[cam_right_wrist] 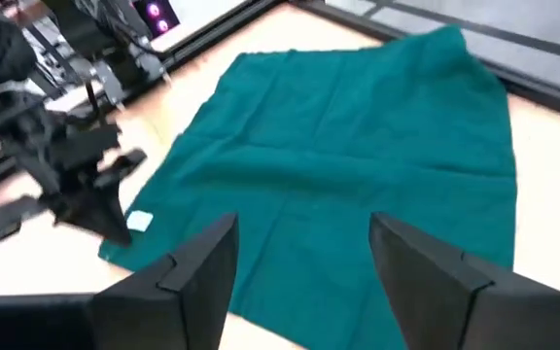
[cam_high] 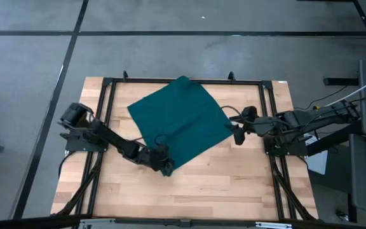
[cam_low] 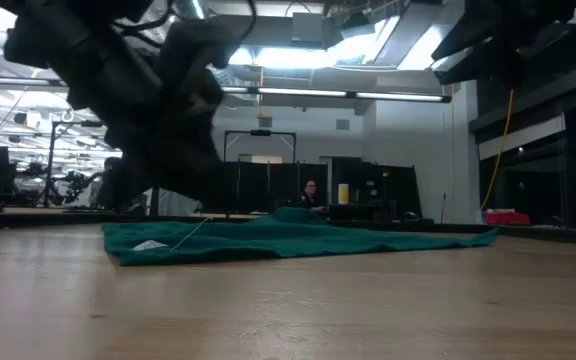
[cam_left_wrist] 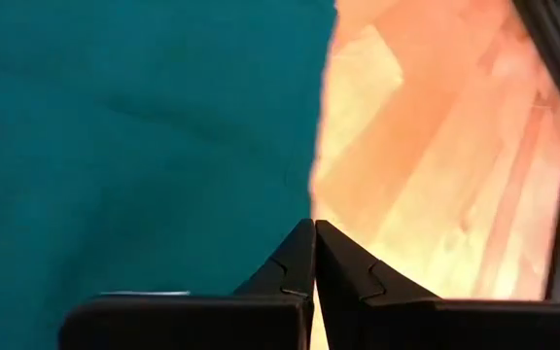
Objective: Fold microfiber towels
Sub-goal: Prepare the green towel for folding, then fold the green towel
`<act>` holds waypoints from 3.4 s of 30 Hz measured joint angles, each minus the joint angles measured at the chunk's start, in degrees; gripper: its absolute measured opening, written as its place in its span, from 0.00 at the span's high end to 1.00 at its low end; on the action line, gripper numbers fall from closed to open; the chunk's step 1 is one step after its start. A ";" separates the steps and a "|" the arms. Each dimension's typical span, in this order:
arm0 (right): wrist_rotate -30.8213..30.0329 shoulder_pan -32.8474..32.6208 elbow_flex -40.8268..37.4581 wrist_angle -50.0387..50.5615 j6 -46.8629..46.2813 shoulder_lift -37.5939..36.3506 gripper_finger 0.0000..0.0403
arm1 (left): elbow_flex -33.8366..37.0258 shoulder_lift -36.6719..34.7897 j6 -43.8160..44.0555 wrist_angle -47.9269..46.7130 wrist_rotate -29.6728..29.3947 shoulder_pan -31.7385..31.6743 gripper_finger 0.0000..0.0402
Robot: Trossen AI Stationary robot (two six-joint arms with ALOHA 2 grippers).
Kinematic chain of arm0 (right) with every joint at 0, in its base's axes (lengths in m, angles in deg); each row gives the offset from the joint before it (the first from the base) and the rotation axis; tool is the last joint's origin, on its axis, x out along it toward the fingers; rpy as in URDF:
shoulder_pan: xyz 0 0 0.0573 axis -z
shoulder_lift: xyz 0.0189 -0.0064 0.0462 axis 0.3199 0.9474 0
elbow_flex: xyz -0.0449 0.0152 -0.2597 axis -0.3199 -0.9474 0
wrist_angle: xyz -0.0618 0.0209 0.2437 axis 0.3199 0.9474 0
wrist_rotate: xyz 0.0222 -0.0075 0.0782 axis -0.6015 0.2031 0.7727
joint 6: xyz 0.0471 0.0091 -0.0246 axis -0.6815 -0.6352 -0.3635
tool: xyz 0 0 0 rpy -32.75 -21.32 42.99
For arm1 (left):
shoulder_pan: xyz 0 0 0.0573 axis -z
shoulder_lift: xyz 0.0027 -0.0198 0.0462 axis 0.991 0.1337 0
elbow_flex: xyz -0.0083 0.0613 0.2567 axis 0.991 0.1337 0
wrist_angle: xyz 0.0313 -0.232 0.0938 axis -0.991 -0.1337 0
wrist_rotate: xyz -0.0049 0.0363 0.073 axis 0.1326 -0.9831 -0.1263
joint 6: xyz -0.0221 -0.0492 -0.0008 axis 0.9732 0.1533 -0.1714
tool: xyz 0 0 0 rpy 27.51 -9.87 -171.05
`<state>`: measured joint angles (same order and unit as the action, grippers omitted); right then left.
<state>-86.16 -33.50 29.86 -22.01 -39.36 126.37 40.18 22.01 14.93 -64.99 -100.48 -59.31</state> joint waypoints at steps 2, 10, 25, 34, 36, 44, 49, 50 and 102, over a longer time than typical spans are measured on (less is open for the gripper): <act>0.01 0.14 0.00 -0.01 0.37 -1.43 0.45 | -1.53 1.16 0.51 -1.37 0.32 0.24 0.99; 1.09 0.12 0.00 0.64 0.62 -3.53 0.52 | -5.42 2.56 7.00 -17.66 3.98 5.31 1.00; 3.72 -0.97 0.00 -0.69 -1.44 -3.66 0.47 | -5.25 -5.94 44.65 -66.35 4.43 22.23 0.99; 3.67 -1.99 0.00 -0.62 -1.53 -3.64 0.47 | -3.71 -15.54 28.19 -49.40 -15.72 16.12 1.00; 3.65 -2.00 0.00 -0.60 -0.98 -3.64 0.49 | -3.80 -14.59 14.36 -37.57 -11.68 9.57 0.99; 5.01 -2.99 -0.02 -0.61 -0.75 -4.32 0.52 | -10.01 -2.38 -11.11 -16.14 0.19 -8.59 1.00; 4.90 -4.54 -0.04 -0.66 -1.29 -7.25 0.53 | -20.43 8.40 -19.30 -16.45 7.04 -12.98 1.00; 4.80 -4.85 -0.04 -0.66 -1.58 -7.90 0.53 | -22.24 10.17 -19.67 -17.25 7.30 -13.17 1.00; 13.47 -7.55 -0.02 -1.02 2.59 -12.31 0.39 | -49.75 17.33 -28.68 -42.47 -1.34 -5.54 1.00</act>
<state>-72.69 -41.05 29.84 -23.03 -36.77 114.05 -9.57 39.34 -13.74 -107.46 -101.82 -64.85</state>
